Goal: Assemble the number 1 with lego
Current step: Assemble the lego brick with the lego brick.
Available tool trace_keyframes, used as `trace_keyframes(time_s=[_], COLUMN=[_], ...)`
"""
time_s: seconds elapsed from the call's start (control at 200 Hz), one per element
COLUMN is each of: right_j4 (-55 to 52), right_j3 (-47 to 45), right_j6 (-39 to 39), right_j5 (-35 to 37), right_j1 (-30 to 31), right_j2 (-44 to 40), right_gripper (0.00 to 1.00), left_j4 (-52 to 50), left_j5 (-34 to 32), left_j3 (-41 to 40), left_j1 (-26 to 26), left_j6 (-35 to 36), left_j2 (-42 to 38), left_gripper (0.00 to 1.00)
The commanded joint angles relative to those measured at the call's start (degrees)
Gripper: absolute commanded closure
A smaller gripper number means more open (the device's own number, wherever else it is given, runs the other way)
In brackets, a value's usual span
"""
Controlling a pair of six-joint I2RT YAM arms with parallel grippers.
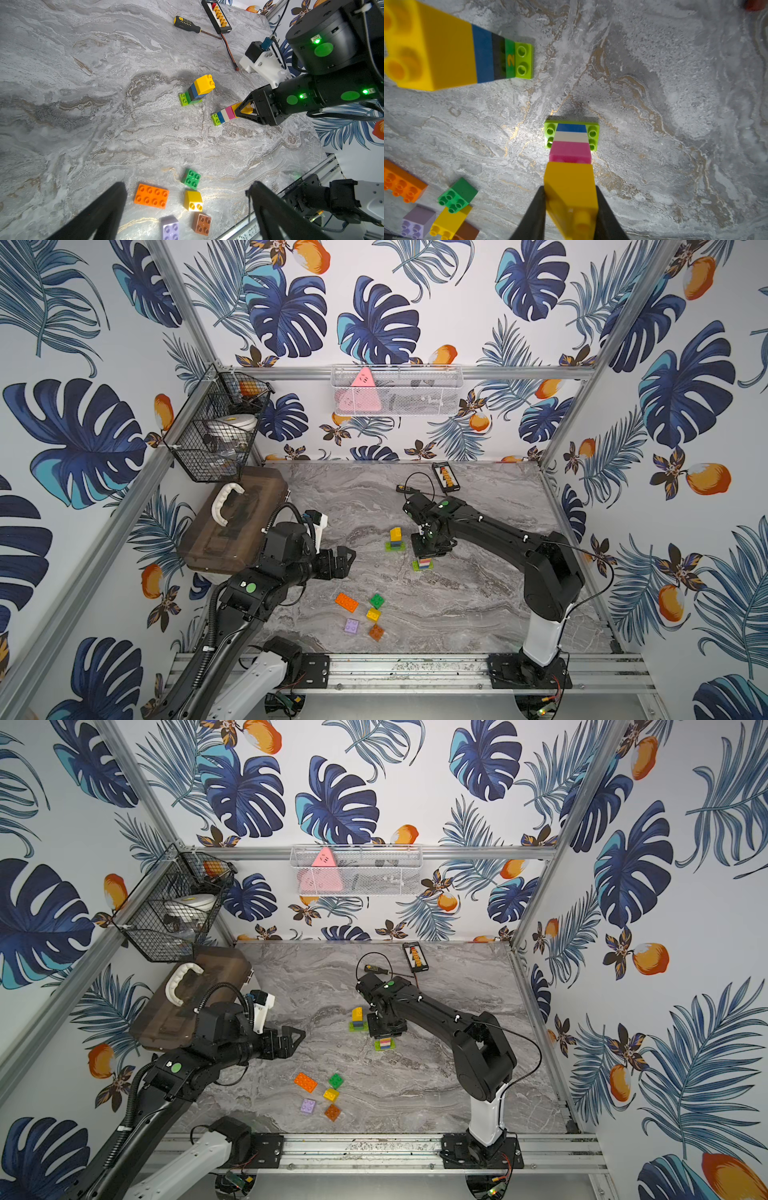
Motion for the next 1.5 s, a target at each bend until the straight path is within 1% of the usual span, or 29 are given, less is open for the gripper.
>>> trace_keyframes(time_s=[0.0,0.18,0.37,0.716,0.946,1.241,1.491], right_j4=[-2.1,-1.9,-2.1,-2.8,-4.3,-4.4,-4.3], right_j3=[-0.2,1.1,1.7,0.7,3.9,8.6,11.9], right_j6=[-1.3,-2.1,-2.6,1.5,4.7,5.7,7.2], right_j5=[1.8,0.8,1.5,2.6,2.6,1.6,0.4], right_j1=[-0.1,-0.3,-0.3,-0.8,-3.9,-6.5,-7.1], right_j2=[0.8,3.4,5.3,5.8,4.3,6.8,8.4], right_gripper=[0.92,0.92,0.92,0.93,0.91,0.91,0.9], left_j4=[0.7,0.7,0.7,0.7,0.7,0.7,0.7], left_j5=[-0.1,-0.2,-0.2,0.0,0.0,0.1,0.0], left_j3=[0.3,0.4,0.4,0.4,0.4,0.3,0.3], left_j1=[0.0,0.0,0.0,0.0,0.0,0.0,0.0], left_j6=[-0.1,-0.1,-0.1,-0.1,-0.1,-0.1,-0.1], left_j2=[-0.1,-0.1,0.2,0.3,0.2,0.4,0.2], left_gripper=[0.01,0.01,0.01,0.01,0.01,0.01,0.01])
